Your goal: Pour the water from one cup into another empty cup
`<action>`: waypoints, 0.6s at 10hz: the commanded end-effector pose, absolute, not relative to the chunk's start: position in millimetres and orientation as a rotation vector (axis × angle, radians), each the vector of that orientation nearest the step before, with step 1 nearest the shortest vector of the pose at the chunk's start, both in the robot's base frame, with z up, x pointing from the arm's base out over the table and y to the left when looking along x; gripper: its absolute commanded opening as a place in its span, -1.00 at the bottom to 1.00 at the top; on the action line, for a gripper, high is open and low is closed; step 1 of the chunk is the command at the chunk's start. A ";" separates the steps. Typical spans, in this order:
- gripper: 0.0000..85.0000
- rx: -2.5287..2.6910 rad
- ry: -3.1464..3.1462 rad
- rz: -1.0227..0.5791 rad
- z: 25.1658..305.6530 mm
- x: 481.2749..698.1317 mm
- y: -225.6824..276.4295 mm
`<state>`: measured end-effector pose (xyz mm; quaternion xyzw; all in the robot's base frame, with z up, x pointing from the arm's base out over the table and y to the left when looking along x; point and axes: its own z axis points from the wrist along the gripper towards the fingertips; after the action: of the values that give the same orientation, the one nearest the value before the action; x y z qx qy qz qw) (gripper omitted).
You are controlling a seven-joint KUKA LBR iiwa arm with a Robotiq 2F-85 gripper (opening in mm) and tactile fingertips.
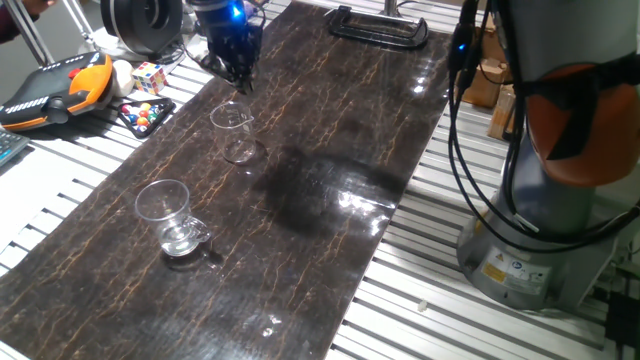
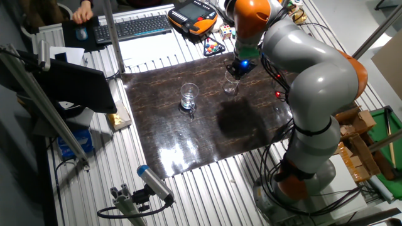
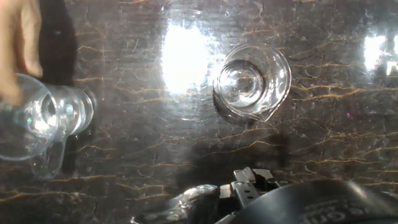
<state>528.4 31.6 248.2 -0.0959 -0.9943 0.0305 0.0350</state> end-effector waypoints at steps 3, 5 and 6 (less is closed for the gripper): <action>-0.98 -0.330 -3.061 0.108 239.4 531.0 38.5; -0.98 -0.353 -3.059 0.087 230.9 535.6 42.3; -0.98 -0.369 -3.053 0.086 228.0 536.0 44.5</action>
<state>535.9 44.5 227.8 -0.1200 -0.9918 0.0275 0.0333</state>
